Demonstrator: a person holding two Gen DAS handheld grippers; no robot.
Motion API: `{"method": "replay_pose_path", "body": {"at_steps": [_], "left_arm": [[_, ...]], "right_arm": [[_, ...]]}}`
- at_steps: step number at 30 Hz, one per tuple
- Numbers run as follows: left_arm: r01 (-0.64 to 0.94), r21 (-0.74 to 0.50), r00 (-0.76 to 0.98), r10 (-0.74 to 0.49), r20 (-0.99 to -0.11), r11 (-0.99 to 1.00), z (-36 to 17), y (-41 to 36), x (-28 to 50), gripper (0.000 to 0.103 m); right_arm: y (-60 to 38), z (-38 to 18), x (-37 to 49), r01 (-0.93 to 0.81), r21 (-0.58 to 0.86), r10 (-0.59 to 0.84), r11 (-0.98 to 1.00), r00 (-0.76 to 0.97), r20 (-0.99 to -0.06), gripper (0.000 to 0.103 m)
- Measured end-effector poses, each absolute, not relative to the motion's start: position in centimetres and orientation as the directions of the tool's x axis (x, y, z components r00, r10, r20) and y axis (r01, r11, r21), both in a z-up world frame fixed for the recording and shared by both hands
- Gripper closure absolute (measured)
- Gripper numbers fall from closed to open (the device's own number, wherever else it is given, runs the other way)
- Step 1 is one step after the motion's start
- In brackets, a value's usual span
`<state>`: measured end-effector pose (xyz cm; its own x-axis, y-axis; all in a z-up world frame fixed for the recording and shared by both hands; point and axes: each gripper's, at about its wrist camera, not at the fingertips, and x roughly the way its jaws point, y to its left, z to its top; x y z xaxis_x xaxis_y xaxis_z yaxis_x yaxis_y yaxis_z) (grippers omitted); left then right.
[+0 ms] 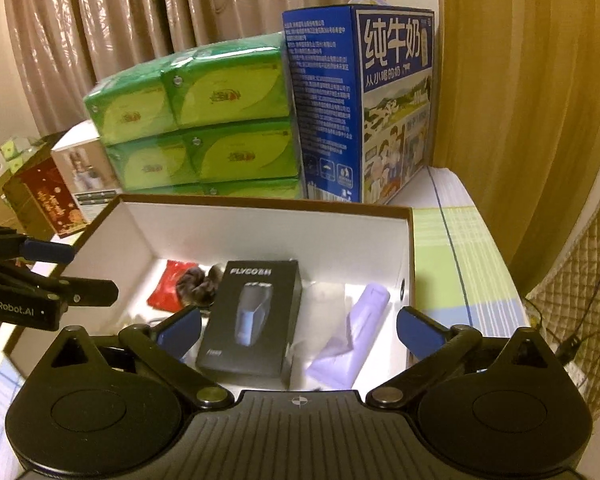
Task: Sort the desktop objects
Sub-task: 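Open the left tool to drop the scrunchie while the right tool releases the container, then withdraw both open tools from the box toward the swab bag and pill bottle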
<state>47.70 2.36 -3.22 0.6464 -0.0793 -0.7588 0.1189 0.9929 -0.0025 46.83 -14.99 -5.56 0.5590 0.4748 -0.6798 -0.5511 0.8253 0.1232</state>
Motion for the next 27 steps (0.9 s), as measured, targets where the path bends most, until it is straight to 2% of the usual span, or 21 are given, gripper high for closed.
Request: {"method": "replay_pose_path", "body": {"at_steps": [8, 19, 27], "left_arm": [[0.075, -0.025, 0.672, -0.069, -0.737, 0.997, -1.5, 2.2, 44.1, 0.019], [0.035, -0.026, 0.693, -0.043, -0.72, 0.999, 0.4, 1.8, 39.1, 0.013], [-0.014, -0.045, 0.692, -0.023, -0.721, 0.999, 0.6, 2.6, 34.2, 0.013]], "right_arm": [[-15.9, -4.0, 43.9, -0.543, 0.139, 0.478, 0.828, 0.557, -0.679, 0.002], [-17.5, -1.8, 39.5, -0.525, 0.166, 0.492, 0.835, 0.577, -0.652, 0.002], [-19.3, -1.9, 35.7, -0.499, 0.186, 0.485, 0.846, 0.577, -0.657, 0.002]]}}
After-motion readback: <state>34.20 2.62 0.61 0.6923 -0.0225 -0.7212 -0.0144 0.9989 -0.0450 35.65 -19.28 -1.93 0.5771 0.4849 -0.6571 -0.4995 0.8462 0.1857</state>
